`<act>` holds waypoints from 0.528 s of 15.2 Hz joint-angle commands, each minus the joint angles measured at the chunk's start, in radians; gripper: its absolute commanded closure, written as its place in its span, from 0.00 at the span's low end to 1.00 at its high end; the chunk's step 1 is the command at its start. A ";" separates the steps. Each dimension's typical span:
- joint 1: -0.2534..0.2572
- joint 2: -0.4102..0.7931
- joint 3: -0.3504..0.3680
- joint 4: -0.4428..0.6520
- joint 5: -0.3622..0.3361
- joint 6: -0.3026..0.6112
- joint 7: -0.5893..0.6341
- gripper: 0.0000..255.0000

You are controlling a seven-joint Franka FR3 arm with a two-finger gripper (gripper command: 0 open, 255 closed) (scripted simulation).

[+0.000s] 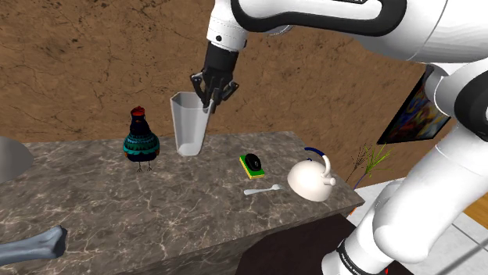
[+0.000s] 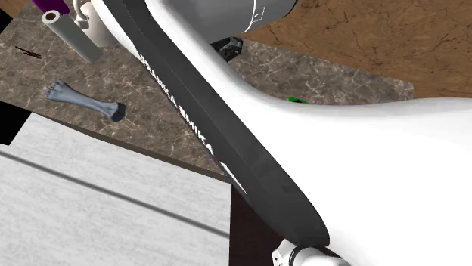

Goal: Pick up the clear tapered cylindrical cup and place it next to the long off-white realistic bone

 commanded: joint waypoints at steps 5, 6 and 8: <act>0.070 0.106 0.077 0.064 -0.053 0.045 0.151 1.00; 0.083 0.129 0.088 0.081 -0.065 0.050 0.177 1.00; 0.113 0.178 0.108 0.120 -0.093 0.057 0.228 1.00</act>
